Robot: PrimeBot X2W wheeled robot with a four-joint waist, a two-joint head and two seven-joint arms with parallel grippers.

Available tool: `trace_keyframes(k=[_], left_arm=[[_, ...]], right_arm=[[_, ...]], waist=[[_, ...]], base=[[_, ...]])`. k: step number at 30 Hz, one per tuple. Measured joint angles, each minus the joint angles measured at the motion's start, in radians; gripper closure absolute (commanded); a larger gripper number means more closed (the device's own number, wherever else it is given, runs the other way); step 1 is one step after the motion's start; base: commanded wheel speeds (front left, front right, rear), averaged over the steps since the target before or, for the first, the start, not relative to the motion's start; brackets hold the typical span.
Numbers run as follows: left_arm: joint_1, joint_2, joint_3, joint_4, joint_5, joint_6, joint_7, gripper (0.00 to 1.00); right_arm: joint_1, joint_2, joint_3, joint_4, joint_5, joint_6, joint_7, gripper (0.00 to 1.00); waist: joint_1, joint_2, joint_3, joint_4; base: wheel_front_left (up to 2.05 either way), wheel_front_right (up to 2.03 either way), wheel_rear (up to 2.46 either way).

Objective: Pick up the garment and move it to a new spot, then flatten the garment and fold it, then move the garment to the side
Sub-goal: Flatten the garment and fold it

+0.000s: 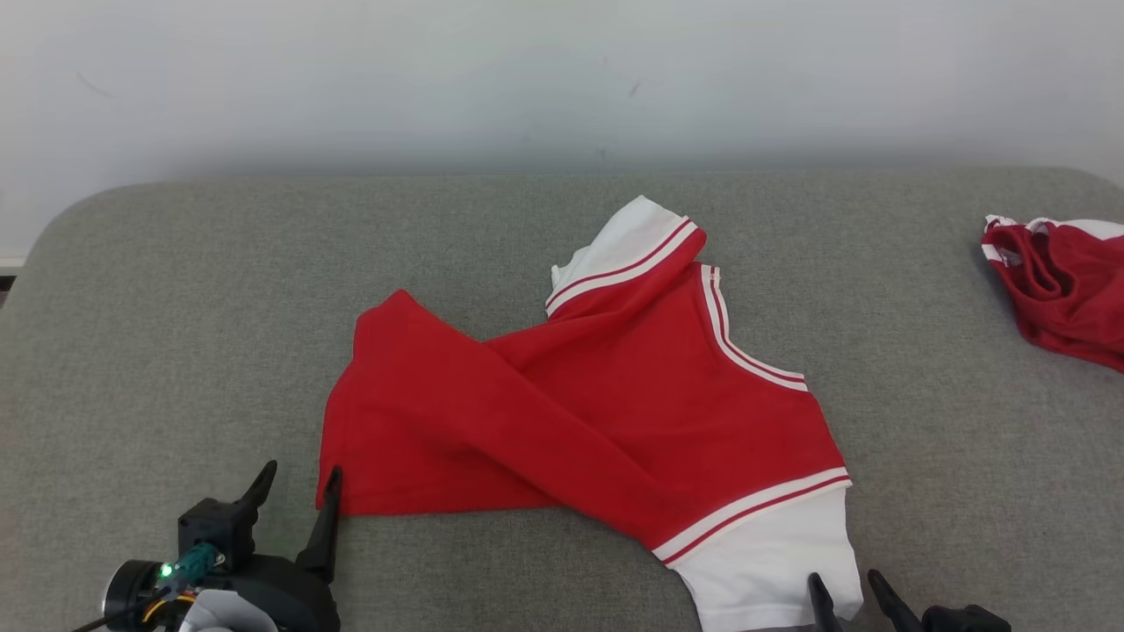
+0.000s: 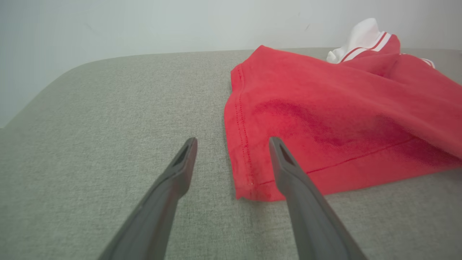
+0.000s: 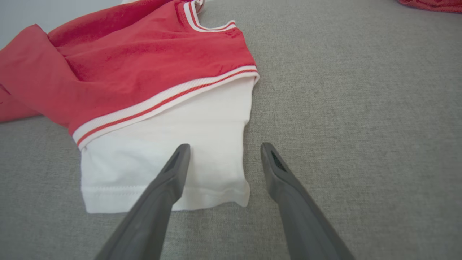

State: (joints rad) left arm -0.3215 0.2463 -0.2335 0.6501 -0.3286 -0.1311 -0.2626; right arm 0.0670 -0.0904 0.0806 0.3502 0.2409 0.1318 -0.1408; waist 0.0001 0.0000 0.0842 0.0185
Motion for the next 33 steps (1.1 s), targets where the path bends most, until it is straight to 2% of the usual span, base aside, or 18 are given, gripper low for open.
trace_keyframes(k=[15, 16, 17, 18, 19, 20, 21, 26, 33], left_arm=[[-0.068, -0.002, -0.119, 0.154, -0.105, 0.000, 0.000, 0.00], [-0.070, -0.002, -0.124, 0.160, -0.111, 0.000, 0.000, 0.15], [-0.074, -0.003, -0.128, 0.169, -0.119, 0.000, 0.000, 0.38], [-0.079, -0.007, -0.132, 0.174, -0.124, 0.000, 0.000, 0.56], [-0.083, -0.012, -0.135, 0.177, -0.137, 0.000, 0.000, 0.84], [-0.088, -0.016, -0.141, 0.185, -0.151, 0.000, 0.000, 0.84], [-0.092, -0.016, -0.149, 0.189, -0.157, 0.000, 0.000, 1.00], [-0.104, -0.011, -0.163, 0.167, -0.169, 0.000, 0.000, 1.00], [-0.072, 0.043, -0.128, -0.008, -0.136, 0.000, 0.000, 1.00]], right_arm=[[-0.038, -0.001, 0.022, 0.038, 0.009, 0.000, -0.010, 0.00], [-0.040, -0.001, 0.026, 0.040, 0.013, 0.000, -0.009, 0.00], [-0.044, -0.002, 0.031, 0.043, 0.014, 0.000, -0.007, 0.00], [-0.047, -0.001, 0.034, 0.045, 0.014, 0.000, -0.004, 0.51], [-0.049, 0.000, 0.037, 0.045, 0.016, 0.000, 0.001, 0.82], [-0.051, 0.000, 0.042, 0.047, 0.022, 0.000, 0.008, 0.82], [-0.051, -0.001, 0.045, 0.049, 0.023, 0.000, 0.013, 1.00], [-0.060, -0.008, 0.060, 0.036, 0.047, 0.000, 0.015, 1.00], [-0.069, -0.024, 0.055, -0.080, 0.079, 0.000, 0.006, 1.00]], waist=[[0.0000, 0.0001, 0.039, -0.015], [0.0000, 0.0001, 0.039, -0.015], [0.0000, 0.0001, 0.040, -0.014], [0.0000, 0.0001, 0.039, -0.013], [0.0000, 0.0000, 0.039, -0.012], [0.0000, 0.0000, 0.040, -0.012], [0.0000, 0.0001, 0.041, -0.011], [0.0000, 0.0001, 0.041, -0.008], [0.0000, 0.0001, 0.019, -0.012]], base=[[0.00, 0.00, 0.00], [0.00, 0.00, 0.00], [0.00, 0.00, 0.00], [0.00, 0.00, 0.00], [0.00, 0.00, 0.00], [0.00, 0.00, 0.00], [0.00, 0.00, 0.00], [0.00, 0.00, 0.00], [0.00, 0.00, 0.00]])
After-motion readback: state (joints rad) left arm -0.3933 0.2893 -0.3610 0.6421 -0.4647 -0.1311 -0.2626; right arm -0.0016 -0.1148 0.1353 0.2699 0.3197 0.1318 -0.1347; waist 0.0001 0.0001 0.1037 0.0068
